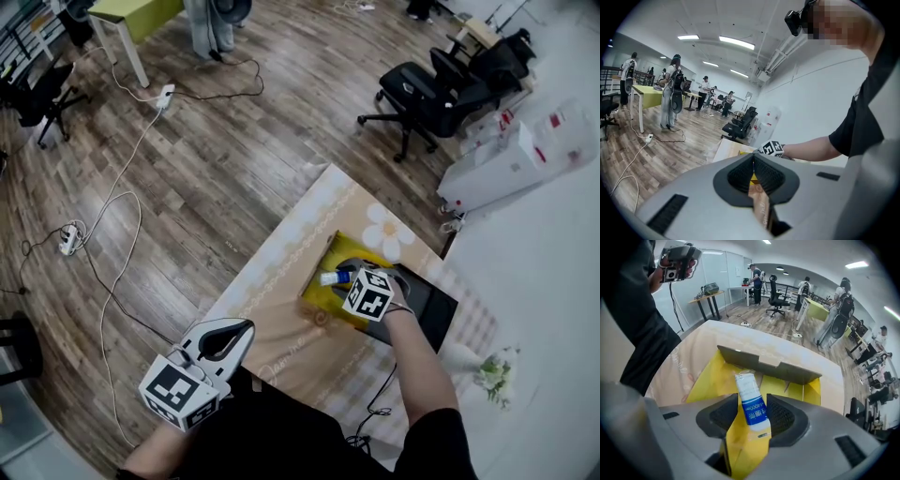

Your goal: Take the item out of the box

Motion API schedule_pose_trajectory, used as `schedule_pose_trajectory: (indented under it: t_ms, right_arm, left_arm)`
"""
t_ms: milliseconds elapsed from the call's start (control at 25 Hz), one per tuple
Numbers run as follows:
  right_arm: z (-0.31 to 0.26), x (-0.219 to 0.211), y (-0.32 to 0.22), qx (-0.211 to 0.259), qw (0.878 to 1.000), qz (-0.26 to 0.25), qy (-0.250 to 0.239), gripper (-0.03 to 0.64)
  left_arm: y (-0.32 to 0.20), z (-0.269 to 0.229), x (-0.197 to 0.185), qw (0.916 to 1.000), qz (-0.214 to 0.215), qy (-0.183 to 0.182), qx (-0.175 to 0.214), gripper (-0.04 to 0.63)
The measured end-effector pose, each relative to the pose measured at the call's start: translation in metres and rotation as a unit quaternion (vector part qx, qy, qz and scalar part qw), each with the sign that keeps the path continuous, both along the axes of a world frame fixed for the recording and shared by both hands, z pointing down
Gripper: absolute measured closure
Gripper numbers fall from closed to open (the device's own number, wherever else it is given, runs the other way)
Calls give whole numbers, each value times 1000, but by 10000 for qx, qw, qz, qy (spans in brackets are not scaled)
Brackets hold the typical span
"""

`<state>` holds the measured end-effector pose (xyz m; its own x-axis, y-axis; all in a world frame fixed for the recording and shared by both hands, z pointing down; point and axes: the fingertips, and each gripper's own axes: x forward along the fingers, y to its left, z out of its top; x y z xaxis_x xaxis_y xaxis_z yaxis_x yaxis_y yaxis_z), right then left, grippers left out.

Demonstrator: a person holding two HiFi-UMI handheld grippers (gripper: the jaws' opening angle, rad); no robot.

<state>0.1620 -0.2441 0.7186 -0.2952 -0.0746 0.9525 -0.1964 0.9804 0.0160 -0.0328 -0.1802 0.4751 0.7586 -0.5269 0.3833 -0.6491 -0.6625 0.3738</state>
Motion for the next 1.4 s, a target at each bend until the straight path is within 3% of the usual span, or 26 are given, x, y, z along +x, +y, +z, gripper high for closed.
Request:
schedule_pose_trajectory:
  t_ms: [240, 640, 1120, 1400]
  right_arm:
    - [10, 7, 8, 70, 9992, 2, 393, 452]
    - [-22, 17, 29, 265, 9977, 543, 308, 472]
    - [-86, 22, 58, 640, 9901, 1222, -252, 476]
    - [-134, 35, 69, 992, 9713, 1901, -1035, 477]
  left_arm:
    - [2, -5, -10, 9998, -171, -102, -56, 580]
    - [26, -25, -12, 9996, 43, 87, 268, 580]
    - [40, -54, -14, 9970, 289, 222, 685, 580]
    - [40, -70, -7, 9941, 514, 214, 930, 580]
